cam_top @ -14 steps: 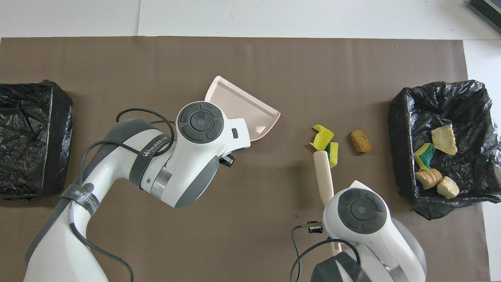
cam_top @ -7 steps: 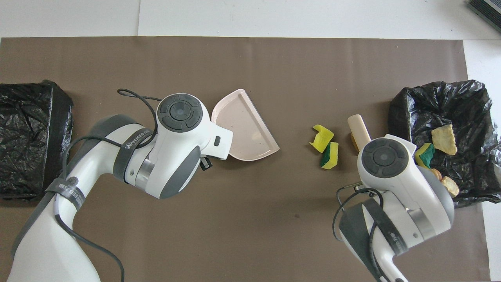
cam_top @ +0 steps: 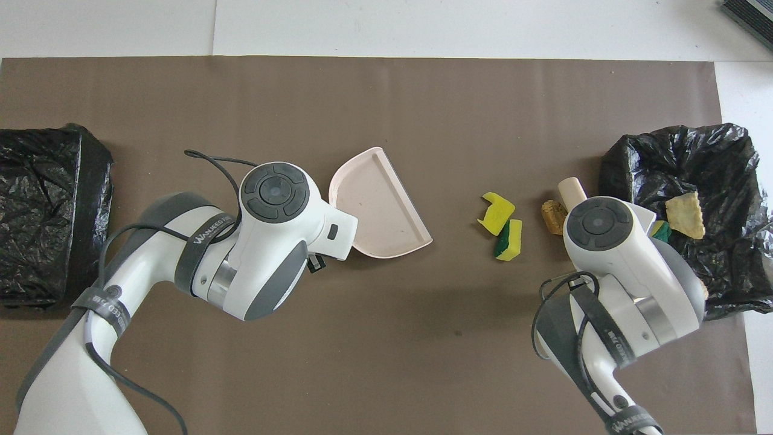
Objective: Sweep and dump trash in bin
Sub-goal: 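Sweep the sponges toward the dustpan with the right gripper's brush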
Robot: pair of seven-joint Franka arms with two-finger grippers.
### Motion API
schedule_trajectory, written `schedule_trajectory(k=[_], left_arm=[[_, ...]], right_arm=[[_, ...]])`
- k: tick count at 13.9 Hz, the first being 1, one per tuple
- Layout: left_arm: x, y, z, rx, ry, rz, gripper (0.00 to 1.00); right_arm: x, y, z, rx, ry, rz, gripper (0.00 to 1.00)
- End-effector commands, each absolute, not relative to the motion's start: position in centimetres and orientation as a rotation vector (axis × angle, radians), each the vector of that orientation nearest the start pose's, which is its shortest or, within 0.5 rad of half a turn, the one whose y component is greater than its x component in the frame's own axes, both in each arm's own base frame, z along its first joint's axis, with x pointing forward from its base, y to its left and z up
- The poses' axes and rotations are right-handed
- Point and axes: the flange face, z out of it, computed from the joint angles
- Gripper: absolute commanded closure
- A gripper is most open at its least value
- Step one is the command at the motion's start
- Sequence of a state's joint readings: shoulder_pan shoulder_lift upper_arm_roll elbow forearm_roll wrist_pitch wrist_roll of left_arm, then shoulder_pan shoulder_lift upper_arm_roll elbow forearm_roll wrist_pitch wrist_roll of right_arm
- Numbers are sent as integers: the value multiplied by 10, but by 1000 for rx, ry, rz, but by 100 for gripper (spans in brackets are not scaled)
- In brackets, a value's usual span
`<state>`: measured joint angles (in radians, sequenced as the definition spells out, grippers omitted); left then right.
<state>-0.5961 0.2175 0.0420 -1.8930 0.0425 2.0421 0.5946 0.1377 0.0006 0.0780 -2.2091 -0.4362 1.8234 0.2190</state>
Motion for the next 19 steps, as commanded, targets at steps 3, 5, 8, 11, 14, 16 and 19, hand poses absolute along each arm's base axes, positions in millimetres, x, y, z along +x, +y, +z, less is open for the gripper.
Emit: schedule_trajectory(k=[3,5,8,11,14,16,19], left_arm=[[501,-309,388,-2479,1833,86,99],[493,-307,383,-2462,1858,89,99],[484,-311,383,-2434,1892,82,99],[483,-311,383,-2434,1892,84,100],[483,-311,382,-2434,1892,84,100],[483,-311,383,-2436,1890,77,100],[484,-312,383,-2435,1890,63,100]], right_arm=[[475,100,342,-3342,-93,601,100],[467,138,346,-3218,-69,635,100],[470,159,352,-3076,10,687,100],[469,192,368,-3072,-12,671,100],[476,170,377,-3185,198,662,100],[463,155,365,-3342,77,651,100],[443,186,336,-3344,-22,693,100]])
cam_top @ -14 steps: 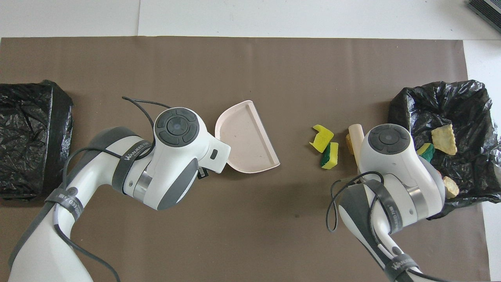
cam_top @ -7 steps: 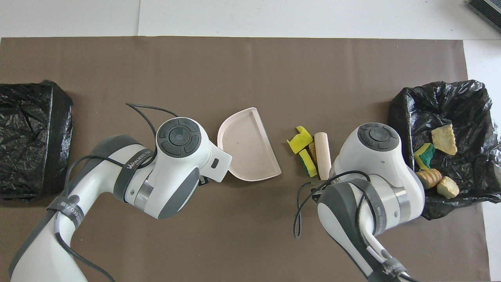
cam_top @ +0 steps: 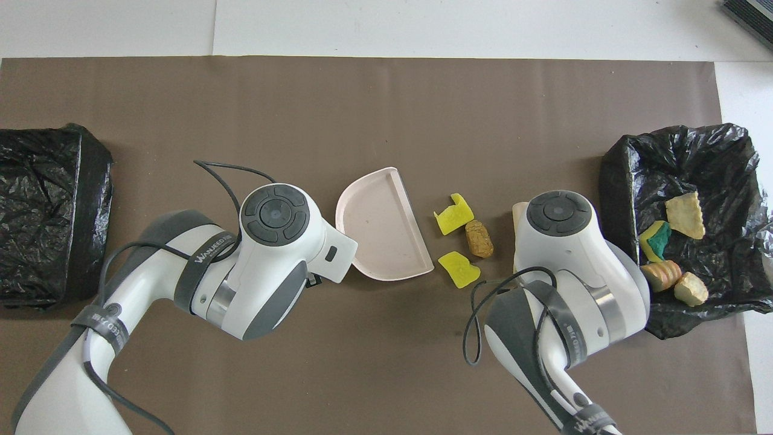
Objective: Sweep and dump trash in bin
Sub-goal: 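Sweep the sponges toward the dustpan with the right gripper's brush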
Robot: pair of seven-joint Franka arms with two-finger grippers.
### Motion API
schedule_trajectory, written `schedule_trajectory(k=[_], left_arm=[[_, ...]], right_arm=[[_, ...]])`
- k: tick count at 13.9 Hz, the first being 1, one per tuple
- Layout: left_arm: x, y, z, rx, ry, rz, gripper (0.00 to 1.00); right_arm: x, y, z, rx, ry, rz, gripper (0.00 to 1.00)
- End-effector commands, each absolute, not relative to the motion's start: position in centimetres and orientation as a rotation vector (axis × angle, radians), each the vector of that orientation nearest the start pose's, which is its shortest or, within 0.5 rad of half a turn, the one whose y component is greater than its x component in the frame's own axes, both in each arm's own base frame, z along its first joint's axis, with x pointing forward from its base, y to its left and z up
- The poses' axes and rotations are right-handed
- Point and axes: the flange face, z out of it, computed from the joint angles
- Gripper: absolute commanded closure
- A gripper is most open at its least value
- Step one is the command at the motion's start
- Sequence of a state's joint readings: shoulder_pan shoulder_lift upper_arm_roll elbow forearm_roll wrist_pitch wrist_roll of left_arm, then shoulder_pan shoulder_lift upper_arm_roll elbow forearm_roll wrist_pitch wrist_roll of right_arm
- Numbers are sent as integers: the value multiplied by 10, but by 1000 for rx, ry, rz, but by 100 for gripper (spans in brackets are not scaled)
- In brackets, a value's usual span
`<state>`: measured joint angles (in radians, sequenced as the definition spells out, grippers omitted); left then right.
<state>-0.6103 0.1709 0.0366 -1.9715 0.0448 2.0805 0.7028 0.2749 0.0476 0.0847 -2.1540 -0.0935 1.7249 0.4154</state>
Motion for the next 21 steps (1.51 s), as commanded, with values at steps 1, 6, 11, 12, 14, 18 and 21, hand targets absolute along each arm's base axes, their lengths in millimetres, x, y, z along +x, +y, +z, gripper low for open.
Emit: schedule_trajectory(k=[1,6,11,12,14,18,21], left_arm=[[484,-312,383,-2434,1892,65,100],[472,-322,383,-2408,1925,81,100],[469,-320,381,-2408,1926,78,100],[469,-320,382,-2409,1924,76,100],[469,-319,381,-2411,1923,78,100],[469,-319,382,-2410,1924,76,100],[469,-319,381,-2411,1923,76,100]], right_arm=[[440,197,332,-3276,14,725,100],[440,232,332,-2960,69,779,100],[453,292,354,-2717,161,711,100],[458,296,369,-2714,164,704,100],[469,269,396,-2740,172,786,100],[492,223,421,-3036,-4,716,100],[521,187,401,-3148,-254,598,100]])
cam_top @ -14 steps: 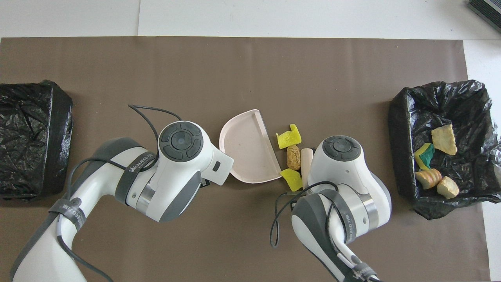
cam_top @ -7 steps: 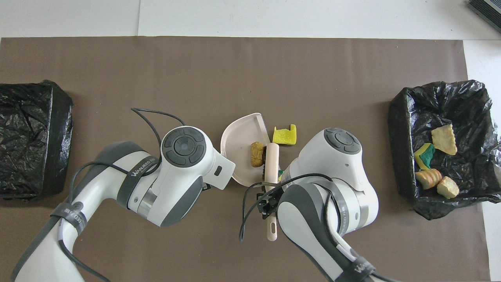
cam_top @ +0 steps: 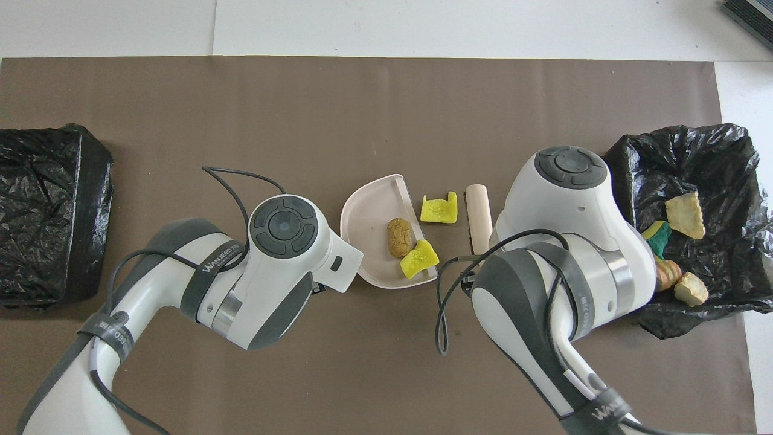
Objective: Sweep and dump trash in bin
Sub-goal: 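Sweep the sponges toward the dustpan with the right gripper's brush, then push the last sponge into the dustpan with the right gripper's brush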
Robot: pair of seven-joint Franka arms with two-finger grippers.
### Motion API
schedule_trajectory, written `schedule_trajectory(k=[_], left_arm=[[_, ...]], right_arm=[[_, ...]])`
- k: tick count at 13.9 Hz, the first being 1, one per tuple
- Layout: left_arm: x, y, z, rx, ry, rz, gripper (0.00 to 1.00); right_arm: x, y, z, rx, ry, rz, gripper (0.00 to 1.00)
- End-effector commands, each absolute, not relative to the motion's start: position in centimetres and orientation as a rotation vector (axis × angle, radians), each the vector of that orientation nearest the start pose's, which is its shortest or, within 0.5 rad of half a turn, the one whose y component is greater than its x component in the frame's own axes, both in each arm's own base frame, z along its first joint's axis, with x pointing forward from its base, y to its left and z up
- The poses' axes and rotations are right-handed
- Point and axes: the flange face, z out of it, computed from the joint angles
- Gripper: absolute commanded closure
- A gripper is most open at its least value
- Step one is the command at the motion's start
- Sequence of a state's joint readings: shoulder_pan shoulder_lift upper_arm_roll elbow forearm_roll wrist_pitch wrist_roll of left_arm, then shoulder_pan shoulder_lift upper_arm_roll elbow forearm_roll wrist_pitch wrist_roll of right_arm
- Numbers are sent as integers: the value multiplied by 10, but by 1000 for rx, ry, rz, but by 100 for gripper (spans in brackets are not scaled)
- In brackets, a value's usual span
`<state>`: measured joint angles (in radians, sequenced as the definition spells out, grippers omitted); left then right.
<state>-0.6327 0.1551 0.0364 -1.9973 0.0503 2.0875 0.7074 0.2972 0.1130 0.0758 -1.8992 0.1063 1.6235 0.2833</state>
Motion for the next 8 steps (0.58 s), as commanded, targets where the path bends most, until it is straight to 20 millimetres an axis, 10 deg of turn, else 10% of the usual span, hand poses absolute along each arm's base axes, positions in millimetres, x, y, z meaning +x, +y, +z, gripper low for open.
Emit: schedule_trajectory(k=[1,8], left_arm=[[469,-319,381,-2411,1923,76,100],[469,-319,382,-2411,1923,73,100]], right_arm=[[527,182,396,-3183,-382,568,100],[495,259,346,-3005,-704,640,100]])
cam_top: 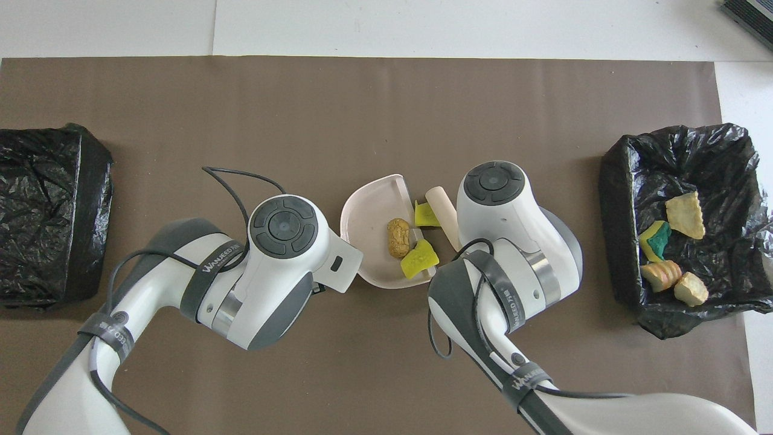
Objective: Sweep and dump trash in bin
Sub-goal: 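Push the last sponge into the dustpan with the right gripper's brush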
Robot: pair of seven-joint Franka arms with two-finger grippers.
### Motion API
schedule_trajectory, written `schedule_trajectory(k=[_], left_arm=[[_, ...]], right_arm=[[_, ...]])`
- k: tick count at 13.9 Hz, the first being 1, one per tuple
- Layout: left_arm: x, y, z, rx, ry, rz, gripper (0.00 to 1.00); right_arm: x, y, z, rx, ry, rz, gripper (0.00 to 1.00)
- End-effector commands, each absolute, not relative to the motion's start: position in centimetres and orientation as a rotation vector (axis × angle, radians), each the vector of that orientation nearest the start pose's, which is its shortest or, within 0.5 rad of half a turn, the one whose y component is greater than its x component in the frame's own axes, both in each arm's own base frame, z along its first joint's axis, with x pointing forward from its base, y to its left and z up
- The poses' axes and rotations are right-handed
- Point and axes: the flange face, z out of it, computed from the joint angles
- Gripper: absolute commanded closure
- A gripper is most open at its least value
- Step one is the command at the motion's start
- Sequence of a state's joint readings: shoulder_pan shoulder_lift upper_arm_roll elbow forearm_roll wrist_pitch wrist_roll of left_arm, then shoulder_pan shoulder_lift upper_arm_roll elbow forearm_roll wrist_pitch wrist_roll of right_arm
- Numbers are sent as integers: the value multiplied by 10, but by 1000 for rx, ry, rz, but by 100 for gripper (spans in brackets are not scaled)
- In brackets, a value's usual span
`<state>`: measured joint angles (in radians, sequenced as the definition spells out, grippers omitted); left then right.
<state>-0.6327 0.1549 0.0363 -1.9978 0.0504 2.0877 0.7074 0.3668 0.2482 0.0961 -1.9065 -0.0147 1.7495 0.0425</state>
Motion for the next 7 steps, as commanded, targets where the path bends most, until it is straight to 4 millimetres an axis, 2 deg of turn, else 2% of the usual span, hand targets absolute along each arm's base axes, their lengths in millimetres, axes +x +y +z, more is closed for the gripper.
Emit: schedule_trajectory(k=[1,2,4,7], left_arm=[[469,-319,381,-2411,1923,76,100],[470,-319,381,-2411,1923,73,100],[470,-318,381,-2412,1921,71,100],[471,-318,381,-2414,1919,71,100]], right_arm=[[486,277,348,-2940,-680,651,100],[482,285,351,-2868,-622,664,100],[486,286,365,-2822,-625,657,100],[486,270,403,-2836,-593,666,100]])
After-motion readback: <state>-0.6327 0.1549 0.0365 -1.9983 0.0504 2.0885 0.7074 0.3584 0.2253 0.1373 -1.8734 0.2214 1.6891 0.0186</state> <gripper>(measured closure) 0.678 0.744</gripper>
